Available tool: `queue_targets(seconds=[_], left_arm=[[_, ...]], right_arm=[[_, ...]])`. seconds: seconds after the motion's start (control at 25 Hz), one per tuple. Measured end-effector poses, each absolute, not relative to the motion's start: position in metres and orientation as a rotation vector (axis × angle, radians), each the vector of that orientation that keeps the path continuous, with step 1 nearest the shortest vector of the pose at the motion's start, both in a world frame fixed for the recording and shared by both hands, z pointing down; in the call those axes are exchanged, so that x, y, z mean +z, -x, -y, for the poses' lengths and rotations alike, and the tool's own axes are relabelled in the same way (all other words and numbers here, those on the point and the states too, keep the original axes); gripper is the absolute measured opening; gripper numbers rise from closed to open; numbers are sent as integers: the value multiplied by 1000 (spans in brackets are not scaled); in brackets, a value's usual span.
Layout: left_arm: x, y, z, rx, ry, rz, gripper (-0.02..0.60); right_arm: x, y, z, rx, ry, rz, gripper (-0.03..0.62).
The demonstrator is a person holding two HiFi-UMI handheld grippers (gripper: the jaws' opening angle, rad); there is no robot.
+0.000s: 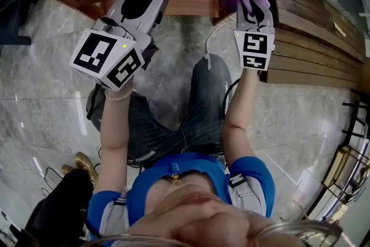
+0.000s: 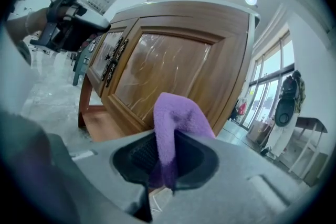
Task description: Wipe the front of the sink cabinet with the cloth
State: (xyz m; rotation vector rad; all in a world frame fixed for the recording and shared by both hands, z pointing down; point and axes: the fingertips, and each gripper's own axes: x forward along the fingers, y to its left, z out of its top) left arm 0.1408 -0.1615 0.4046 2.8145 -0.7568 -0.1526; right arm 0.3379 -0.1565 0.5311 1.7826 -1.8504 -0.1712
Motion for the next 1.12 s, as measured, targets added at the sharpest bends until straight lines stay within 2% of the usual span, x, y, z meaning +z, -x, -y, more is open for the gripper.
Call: queue_targets(seconds=[0.56, 1.12], left_arm=[[403, -138, 161, -150, -2814, 774, 0], [406, -132, 163, -138, -2799, 799, 0]], right_arm=[[544, -335, 157, -130, -1812, 1846, 61], [544, -275, 177, -133, -1727, 1942, 61]])
